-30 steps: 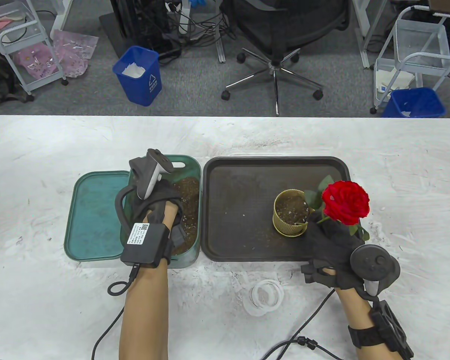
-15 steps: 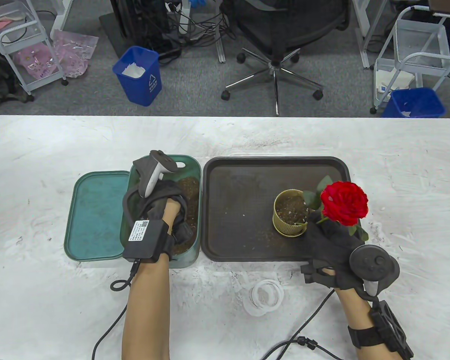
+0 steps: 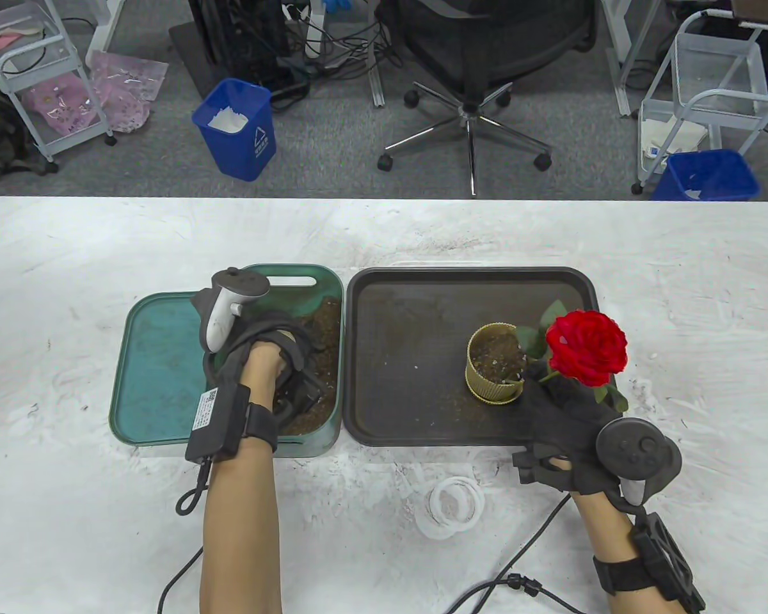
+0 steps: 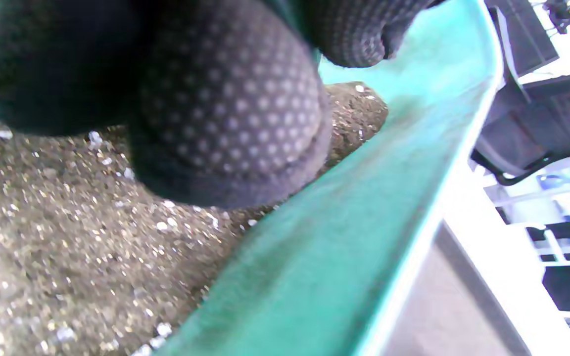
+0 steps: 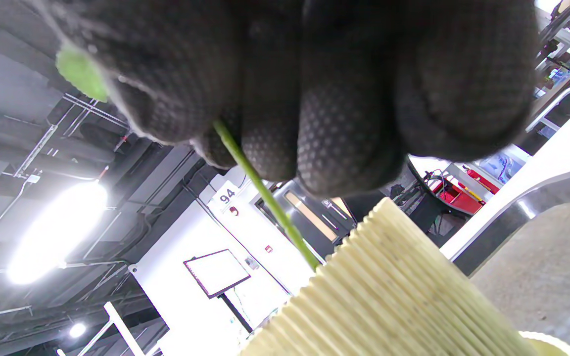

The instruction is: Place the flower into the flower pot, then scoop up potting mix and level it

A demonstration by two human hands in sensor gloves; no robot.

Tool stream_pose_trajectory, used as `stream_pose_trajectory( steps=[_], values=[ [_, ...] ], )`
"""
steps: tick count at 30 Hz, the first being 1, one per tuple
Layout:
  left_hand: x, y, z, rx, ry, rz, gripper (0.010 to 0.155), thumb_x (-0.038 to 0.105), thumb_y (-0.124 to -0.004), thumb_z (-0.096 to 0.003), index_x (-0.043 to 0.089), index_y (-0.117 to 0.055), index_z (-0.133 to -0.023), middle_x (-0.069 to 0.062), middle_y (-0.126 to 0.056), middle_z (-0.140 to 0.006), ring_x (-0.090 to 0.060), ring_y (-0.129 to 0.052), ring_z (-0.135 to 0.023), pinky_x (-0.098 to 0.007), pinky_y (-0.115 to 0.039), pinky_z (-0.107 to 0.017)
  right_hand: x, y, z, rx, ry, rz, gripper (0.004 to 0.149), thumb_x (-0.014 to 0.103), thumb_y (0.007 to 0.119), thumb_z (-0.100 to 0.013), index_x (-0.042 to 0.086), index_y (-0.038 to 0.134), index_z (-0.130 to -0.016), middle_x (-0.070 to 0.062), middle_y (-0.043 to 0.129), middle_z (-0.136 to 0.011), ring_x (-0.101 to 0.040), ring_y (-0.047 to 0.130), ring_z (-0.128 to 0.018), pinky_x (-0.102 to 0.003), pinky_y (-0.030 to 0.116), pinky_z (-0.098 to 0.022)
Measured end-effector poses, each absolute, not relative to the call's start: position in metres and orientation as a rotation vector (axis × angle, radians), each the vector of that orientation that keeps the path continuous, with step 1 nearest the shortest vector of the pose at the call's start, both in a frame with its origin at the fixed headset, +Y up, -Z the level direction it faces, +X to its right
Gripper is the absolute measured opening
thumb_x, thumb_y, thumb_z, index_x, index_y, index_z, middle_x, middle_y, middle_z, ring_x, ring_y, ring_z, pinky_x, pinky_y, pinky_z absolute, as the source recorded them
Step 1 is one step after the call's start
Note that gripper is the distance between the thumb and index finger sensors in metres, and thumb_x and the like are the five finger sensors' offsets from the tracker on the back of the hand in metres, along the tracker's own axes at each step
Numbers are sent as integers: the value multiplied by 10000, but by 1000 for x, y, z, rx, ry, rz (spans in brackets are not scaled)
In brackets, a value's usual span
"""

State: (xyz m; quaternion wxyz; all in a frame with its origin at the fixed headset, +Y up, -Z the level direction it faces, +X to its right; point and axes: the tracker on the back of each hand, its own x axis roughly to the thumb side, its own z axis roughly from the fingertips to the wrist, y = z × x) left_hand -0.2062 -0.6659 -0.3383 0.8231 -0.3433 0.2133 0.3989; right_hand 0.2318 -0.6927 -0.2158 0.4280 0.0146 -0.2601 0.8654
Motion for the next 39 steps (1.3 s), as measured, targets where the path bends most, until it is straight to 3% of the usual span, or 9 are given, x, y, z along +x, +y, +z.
stream_pose_trajectory(
  steps=[11,31,39],
  values=[
    [-212,-665,-325,-716,463,1057,567,375,-674,-431,8,-719,-860,-49,-971,-595,-108,-1120,-174,-293,-984,-188,232,-693,-216,37,-647,2158,370,315,873,-350,186,915,-694,-128,1017,-629,-337,1051,-387,-496,934,-268],
    [-246,-632,-284,-606,435,1270,558,389,-657,-448,38,-693,-881,-25,-954,-628,-95,-1122,-219,-282,-988,-223,232,-692,-215,32,-642,2150,371,315,873,-349,186,915,-694,-129,1016,-629,-337,1050,-388,-496,934,-267],
    [-232,-618,-272,-604,290,1304,557,395,-648,-458,46,-676,-893,-17,-944,-647,-88,-1123,-241,-275,-990,-241,232,-692,-215,31,-643,2152,370,314,873,-350,186,915,-694,-129,1017,-629,-337,1050,-388,-497,933,-268]
  ],
)
